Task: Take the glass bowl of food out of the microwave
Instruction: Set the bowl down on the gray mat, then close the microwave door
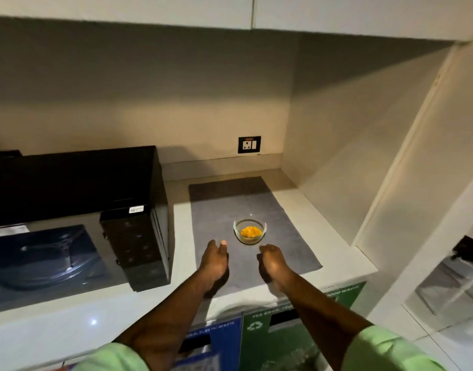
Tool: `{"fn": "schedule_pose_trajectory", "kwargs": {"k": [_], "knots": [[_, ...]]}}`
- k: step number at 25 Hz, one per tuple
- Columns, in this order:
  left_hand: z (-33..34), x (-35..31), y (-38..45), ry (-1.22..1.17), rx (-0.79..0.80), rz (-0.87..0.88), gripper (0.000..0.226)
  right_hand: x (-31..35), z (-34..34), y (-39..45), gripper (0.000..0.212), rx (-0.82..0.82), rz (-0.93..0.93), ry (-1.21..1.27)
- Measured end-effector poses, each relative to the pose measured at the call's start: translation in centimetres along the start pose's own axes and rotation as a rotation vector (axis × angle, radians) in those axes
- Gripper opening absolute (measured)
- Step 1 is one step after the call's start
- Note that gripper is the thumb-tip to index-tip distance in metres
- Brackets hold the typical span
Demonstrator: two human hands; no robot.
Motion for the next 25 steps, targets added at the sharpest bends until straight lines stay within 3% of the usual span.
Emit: {"fn": "schedule_pose_trajectory", "kwargs": {"k": [5,8,11,13,19,25], "knots": [[-2.1,-1.3,-7.8,0.067,-0.016,0.069,0.061,-1.0,0.2,-7.0,0.029,0.063,-0.046,0.002],[-4.2,-2.0,-12.5,0.087,-0.066,0.119,0.059,-1.4,1.1,-11.4,0.007,0.07,-0.108,-0.039],[-7.4,-1.5,-16.7,0.145,-0.106,0.144,0.061,-1.5,3.7,-15.3,0.037,0.118,-0.163,-0.117],[-9.9,-0.8,-18.5,0.219,-0.082,0.17,0.067,-0.9,5.7,-17.6,0.03,0.153,-0.244,-0.208],[-22.6,1.8,-22.9,0.557,-0.193,0.235,0.078,3.1,13.3,-23.6,0.053,0.248,-0.582,-0.603],[-39.2,4.6,-25.8,0.791,-0.405,0.247,0.078,7.9,20.3,-26.5,0.057,0.063,-0.901,-0.856]]}}
Point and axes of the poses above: each hand's wrist, its own y-axis towards the middle knuckle, its own z-axis out of the palm, x = y × z, the point moved 4 cm from there along y, towards the middle knuckle, and after that the axes turned 10 degrees about z, right-handed, at the moved point
